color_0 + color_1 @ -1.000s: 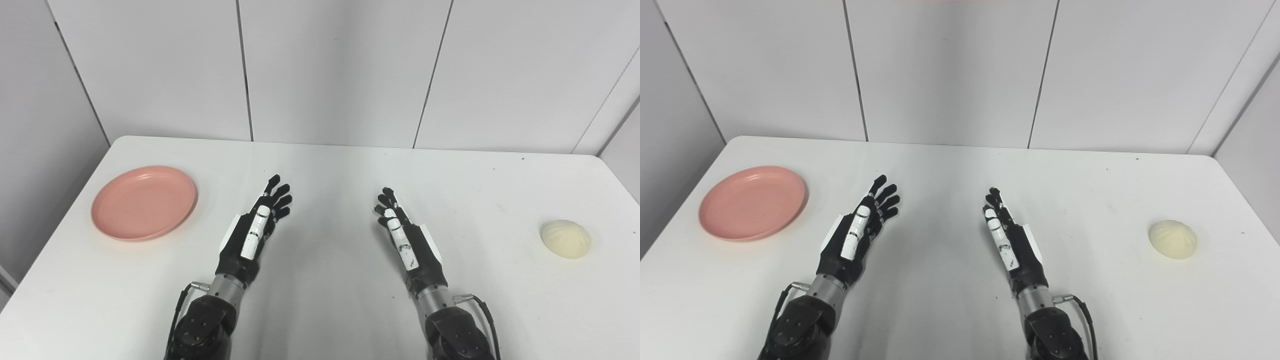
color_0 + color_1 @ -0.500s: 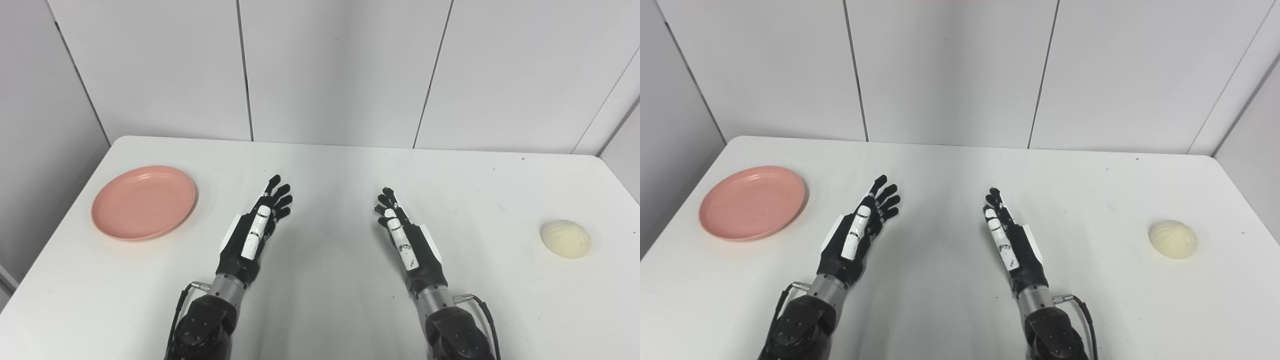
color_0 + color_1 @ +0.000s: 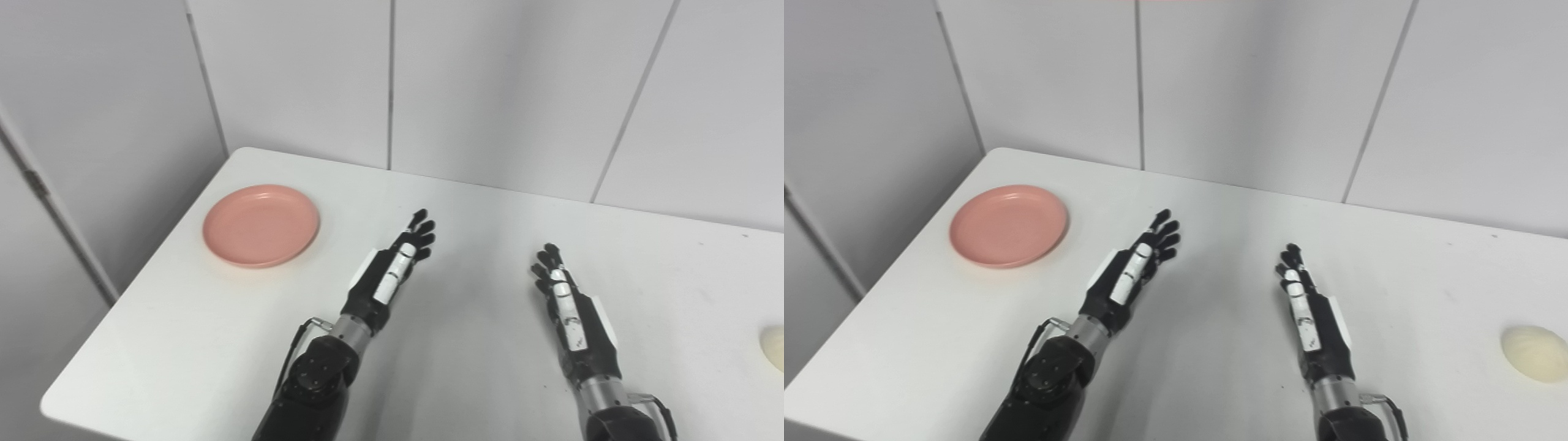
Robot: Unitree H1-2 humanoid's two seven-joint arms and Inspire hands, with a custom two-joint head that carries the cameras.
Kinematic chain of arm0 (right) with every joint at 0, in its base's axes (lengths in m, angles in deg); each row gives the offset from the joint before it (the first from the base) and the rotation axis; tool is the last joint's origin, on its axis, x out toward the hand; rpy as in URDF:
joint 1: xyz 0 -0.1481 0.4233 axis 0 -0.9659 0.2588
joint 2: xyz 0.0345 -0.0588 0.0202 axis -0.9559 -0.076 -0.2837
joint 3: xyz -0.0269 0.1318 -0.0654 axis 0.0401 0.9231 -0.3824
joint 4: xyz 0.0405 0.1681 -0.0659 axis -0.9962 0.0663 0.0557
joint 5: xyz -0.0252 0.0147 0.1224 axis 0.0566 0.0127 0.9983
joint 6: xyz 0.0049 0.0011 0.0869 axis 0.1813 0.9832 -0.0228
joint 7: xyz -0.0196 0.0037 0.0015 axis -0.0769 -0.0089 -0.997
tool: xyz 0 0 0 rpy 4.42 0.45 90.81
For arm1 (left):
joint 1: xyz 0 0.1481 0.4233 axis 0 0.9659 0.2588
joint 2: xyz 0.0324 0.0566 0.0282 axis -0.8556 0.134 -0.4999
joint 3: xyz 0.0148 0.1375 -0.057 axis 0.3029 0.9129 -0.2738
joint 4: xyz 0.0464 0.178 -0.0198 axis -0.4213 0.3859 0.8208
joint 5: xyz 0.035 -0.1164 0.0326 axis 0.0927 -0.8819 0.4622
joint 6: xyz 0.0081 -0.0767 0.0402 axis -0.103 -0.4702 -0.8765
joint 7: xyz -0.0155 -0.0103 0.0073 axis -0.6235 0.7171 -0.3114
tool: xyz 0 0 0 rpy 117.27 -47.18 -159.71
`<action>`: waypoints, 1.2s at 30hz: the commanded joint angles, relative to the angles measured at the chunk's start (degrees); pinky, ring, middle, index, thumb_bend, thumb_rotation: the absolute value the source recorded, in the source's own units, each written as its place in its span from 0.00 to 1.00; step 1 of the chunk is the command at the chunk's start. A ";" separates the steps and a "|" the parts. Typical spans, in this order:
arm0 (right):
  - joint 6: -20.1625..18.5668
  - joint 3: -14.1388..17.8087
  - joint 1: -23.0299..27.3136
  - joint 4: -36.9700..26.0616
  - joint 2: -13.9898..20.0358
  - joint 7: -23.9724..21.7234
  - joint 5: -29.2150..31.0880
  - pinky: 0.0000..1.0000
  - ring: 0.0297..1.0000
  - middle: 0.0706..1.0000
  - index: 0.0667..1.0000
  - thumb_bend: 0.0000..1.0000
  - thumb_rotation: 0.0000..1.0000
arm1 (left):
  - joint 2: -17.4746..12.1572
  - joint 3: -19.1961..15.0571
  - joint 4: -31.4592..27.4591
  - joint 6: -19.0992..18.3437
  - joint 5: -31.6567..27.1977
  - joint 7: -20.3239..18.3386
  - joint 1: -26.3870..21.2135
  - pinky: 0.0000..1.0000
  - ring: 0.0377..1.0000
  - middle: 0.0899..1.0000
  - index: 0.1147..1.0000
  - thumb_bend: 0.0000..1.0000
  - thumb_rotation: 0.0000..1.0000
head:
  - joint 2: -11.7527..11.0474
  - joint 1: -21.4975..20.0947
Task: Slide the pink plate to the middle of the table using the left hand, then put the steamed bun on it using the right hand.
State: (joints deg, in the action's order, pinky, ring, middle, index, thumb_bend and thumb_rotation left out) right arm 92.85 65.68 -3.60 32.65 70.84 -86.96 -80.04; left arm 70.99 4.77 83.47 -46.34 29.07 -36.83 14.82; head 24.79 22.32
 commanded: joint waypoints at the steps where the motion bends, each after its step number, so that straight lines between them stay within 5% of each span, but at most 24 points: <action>1: 2.88 0.82 -3.19 3.59 0.92 -0.50 0.43 0.99 0.95 0.97 0.98 0.27 1.00 | 2.21 0.89 8.43 1.35 0.18 0.88 6.73 0.96 0.96 0.98 0.99 0.44 1.00 | 0.01 0.10; 23: 0.66 -0.03 -3.76 -0.13 0.65 -0.44 0.32 1.00 0.97 0.99 1.00 0.19 1.00 | 1.48 0.19 6.50 -1.69 0.86 1.00 5.98 0.95 0.95 0.97 0.98 0.46 1.00 | 1.24 0.17; 36: 0.13 0.21 -3.44 -0.40 0.86 -0.02 0.20 1.00 0.97 0.99 1.00 0.15 1.00 | -0.49 -0.86 -10.47 -15.60 1.25 1.65 2.31 0.93 0.94 0.95 0.95 0.41 1.00 | 1.13 0.94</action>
State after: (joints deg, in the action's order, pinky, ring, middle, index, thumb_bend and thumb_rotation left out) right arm 93.08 65.37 -4.53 30.22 71.14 -86.89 -79.94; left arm 71.13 4.23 74.78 -58.99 30.19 -35.72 16.81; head 25.84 23.29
